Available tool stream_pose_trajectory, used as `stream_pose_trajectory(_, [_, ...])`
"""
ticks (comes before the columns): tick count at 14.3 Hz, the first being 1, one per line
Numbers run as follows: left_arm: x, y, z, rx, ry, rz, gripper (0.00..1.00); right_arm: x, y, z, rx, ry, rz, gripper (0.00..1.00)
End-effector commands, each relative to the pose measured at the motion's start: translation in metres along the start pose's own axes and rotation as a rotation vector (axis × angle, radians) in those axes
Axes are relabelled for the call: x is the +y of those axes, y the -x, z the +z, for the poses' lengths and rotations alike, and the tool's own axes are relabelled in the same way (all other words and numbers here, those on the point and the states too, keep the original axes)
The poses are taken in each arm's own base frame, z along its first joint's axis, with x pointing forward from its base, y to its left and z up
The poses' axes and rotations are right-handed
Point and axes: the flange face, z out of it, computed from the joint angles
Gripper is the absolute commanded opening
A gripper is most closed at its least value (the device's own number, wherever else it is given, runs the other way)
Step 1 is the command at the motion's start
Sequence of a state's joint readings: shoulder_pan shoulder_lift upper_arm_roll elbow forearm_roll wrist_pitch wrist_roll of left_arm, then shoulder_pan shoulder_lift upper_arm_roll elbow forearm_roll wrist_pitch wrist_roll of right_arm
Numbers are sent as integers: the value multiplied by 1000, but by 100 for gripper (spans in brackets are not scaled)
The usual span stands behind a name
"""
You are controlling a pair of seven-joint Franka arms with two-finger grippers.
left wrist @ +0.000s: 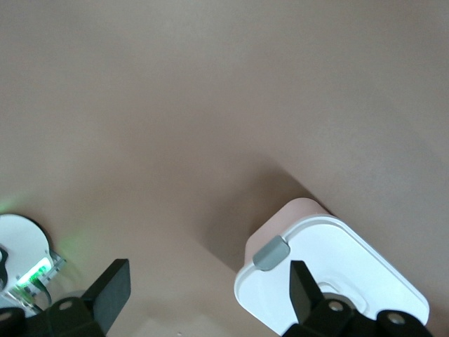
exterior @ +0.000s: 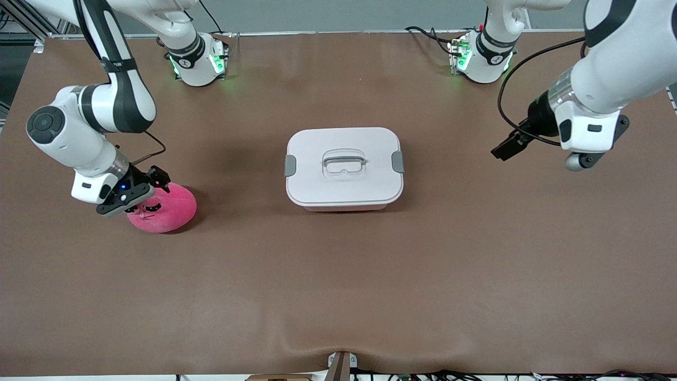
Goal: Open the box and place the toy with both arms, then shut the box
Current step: 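Grasp the pink plush with the right gripper while the left gripper reaches the lid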
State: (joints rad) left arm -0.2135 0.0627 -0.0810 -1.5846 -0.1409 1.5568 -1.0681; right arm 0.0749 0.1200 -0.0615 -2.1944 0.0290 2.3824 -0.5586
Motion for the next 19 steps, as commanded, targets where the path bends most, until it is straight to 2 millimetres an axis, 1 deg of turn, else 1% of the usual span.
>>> stream_pose_trajectory(1, [15, 14, 5, -13, -1, -57, 100, 2, 2, 6, -11, 8, -29, 100])
stream_pose_trajectory(3, [22, 24, 10, -12, -2, -108, 100, 2, 4, 13, -22, 2, -27, 100])
stream_pose_trajectory(4, [31, 35, 15, -10, -1, -125, 100, 3, 5, 16, -28, -2, -24, 100])
stream_pose_trajectory(6, [44, 50, 26, -9, -2, -189, 100, 5, 7, 21, -38, -7, -20, 100])
stream_pose_trajectory(8, [59, 70, 38, -4, -3, -244, 100, 6, 8, 23, -43, -10, -18, 100])
stream_pose_trajectory(9, [67, 77, 47, -4, -4, -267, 100, 6, 8, 23, -45, -11, -17, 100])
stream_pose_trajectory(10, [73, 88, 51, -2, 1, -285, 100, 9, 9, 23, -44, -12, -17, 100])
stream_pose_trajectory(11, [81, 99, 61, 3, -10, -299, 100, 11, 11, 25, -47, -12, -21, 90])
stream_pose_trajectory(12, [86, 108, 66, 4, -6, -322, 100, 13, 12, 24, -47, -12, -23, 75])
stream_pose_trajectory(13, [90, 110, 73, 5, -7, -347, 100, 15, 12, 24, -47, -12, -20, 66])
stream_pose_trajectory(14, [94, 120, 78, 7, -13, -353, 100, 16, 13, 23, -46, -11, -20, 66])
stream_pose_trajectory(15, [97, 122, 84, 6, -24, -363, 100, 17, 12, 22, -46, -11, -20, 66])
stream_pose_trajectory(16, [99, 124, 85, 6, -18, -382, 100, 17, 12, 21, -50, -14, -26, 66])
stream_pose_trajectory(19, [110, 142, 101, 11, -13, -455, 100, 19, 12, 16, -66, -25, -23, 64])
